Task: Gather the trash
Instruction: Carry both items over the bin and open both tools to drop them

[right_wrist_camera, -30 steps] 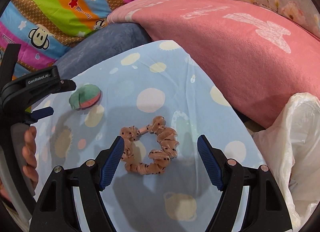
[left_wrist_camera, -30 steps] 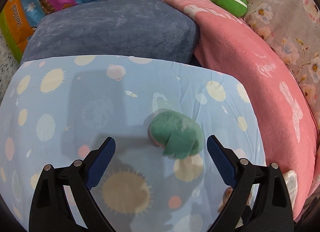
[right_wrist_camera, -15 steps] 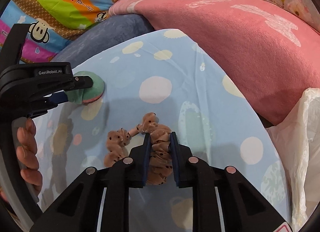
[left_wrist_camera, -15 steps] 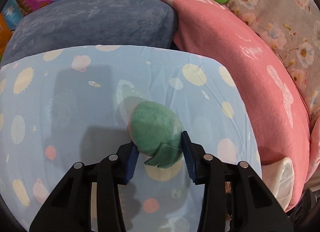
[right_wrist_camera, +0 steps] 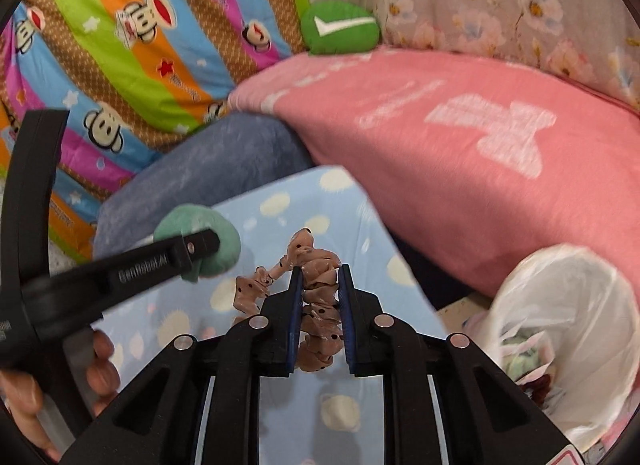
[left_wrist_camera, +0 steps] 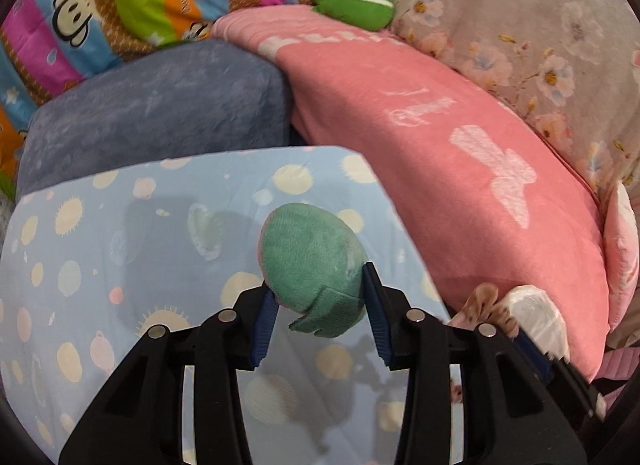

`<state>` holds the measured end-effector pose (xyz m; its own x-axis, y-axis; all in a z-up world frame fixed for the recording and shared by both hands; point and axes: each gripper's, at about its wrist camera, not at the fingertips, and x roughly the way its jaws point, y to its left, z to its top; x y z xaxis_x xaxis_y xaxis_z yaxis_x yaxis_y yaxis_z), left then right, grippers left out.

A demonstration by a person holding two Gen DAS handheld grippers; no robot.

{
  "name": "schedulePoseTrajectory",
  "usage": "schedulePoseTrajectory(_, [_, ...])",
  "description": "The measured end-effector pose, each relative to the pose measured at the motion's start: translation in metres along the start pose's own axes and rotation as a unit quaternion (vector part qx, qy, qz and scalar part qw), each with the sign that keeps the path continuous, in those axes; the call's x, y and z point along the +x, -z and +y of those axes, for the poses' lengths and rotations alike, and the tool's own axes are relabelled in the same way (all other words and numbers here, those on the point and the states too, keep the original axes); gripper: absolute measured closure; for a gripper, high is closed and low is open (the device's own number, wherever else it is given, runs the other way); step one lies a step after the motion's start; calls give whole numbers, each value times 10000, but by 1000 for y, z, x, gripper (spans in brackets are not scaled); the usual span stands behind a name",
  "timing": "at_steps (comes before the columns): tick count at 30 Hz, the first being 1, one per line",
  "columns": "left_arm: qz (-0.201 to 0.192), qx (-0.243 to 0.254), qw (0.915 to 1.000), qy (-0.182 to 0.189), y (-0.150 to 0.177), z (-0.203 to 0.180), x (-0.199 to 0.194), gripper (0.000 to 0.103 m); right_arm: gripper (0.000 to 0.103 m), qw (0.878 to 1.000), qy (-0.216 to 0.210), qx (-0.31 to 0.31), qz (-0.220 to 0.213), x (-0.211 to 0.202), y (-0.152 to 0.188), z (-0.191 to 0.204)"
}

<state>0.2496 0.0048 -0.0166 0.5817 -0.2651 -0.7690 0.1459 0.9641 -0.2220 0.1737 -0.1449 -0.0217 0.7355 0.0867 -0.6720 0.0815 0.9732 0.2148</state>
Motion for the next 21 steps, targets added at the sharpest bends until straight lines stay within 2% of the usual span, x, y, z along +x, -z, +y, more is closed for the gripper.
schedulePoseTrajectory(10, [-402,705,9962,307,3,-88,-56,64,87,9940,325,417,-955,-98,-37,-62])
schedulePoseTrajectory(21, [-470,1406,9866,681,25,-183,-76,64,87,9855,789,680,-1340,-157,-33,-125])
